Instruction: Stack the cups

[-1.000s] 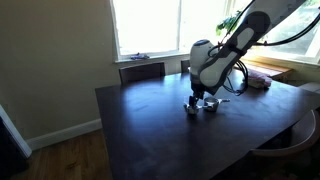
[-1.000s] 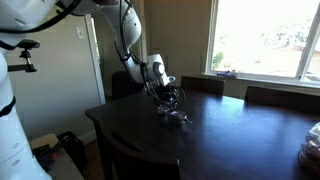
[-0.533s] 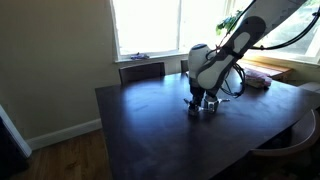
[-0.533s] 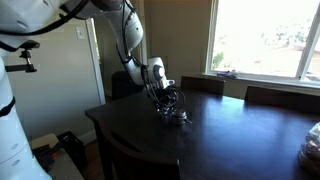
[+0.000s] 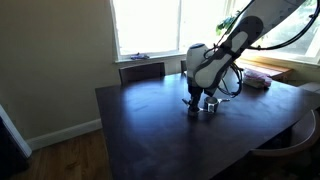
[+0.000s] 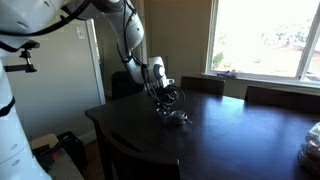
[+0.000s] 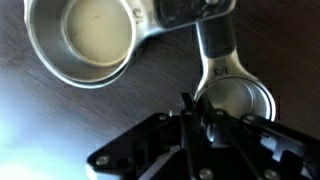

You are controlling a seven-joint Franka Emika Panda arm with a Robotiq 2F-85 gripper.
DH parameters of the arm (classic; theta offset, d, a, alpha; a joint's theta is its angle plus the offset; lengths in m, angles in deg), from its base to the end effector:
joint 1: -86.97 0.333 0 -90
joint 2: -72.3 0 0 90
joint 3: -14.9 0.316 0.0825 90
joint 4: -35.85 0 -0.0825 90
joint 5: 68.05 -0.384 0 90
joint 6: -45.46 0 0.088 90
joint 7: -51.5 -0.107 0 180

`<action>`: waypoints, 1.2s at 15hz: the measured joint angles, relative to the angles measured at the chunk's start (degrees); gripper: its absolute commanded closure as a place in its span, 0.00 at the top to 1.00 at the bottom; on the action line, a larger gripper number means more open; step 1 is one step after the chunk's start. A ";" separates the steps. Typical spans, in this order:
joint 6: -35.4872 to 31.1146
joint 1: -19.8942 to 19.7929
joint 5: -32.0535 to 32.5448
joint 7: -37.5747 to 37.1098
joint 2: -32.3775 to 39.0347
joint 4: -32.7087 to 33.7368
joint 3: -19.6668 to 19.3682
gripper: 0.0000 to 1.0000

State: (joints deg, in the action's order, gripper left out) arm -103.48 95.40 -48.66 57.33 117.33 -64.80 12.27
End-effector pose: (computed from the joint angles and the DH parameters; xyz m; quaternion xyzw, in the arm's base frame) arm 0.6553 0.0754 0.1251 0.9626 0.2476 0.0267 0.1068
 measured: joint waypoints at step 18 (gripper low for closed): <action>8.53 -5.75 -7.47 13.27 1.04 4.02 7.74 0.06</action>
State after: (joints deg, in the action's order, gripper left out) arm -94.95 89.65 -56.13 70.59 118.37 -60.78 20.01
